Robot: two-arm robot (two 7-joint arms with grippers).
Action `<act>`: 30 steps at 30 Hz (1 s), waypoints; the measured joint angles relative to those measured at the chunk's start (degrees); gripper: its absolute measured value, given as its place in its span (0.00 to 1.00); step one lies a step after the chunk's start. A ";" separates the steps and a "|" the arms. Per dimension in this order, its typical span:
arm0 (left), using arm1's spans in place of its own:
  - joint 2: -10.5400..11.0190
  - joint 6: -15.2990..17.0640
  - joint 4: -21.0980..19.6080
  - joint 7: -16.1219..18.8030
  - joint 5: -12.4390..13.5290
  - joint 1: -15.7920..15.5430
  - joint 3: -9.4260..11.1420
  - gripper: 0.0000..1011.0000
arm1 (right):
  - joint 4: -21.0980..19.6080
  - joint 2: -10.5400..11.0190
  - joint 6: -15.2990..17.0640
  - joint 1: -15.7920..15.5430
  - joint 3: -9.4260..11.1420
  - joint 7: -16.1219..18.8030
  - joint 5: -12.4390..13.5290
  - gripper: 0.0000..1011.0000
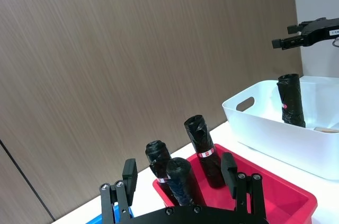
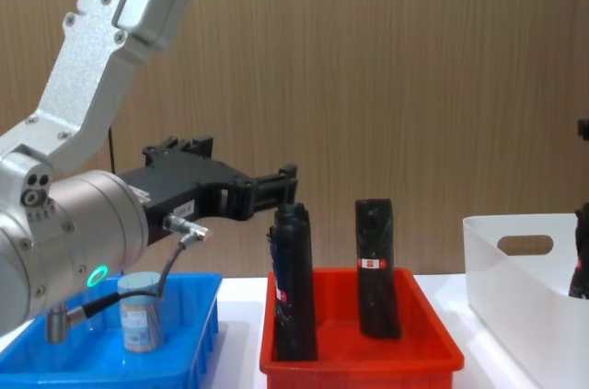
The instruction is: Pick the cotton swabs from the blue box and place them into the white box.
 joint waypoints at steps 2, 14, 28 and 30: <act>0.00 0.00 0.00 0.00 0.00 0.00 0.00 0.99 | 0.00 0.00 -0.02 0.00 0.00 0.01 0.01 0.99; 0.00 0.00 0.00 0.00 0.00 0.00 0.00 0.99 | 0.00 0.00 -0.09 -0.04 0.00 0.09 0.05 0.99; 0.00 0.00 0.00 0.00 0.00 0.00 0.00 0.99 | 0.00 0.00 -0.11 -0.05 0.00 0.09 0.05 0.99; 0.00 0.00 0.00 0.00 0.00 0.00 0.00 0.99 | 0.00 0.00 -0.11 -0.04 0.00 0.09 0.05 0.99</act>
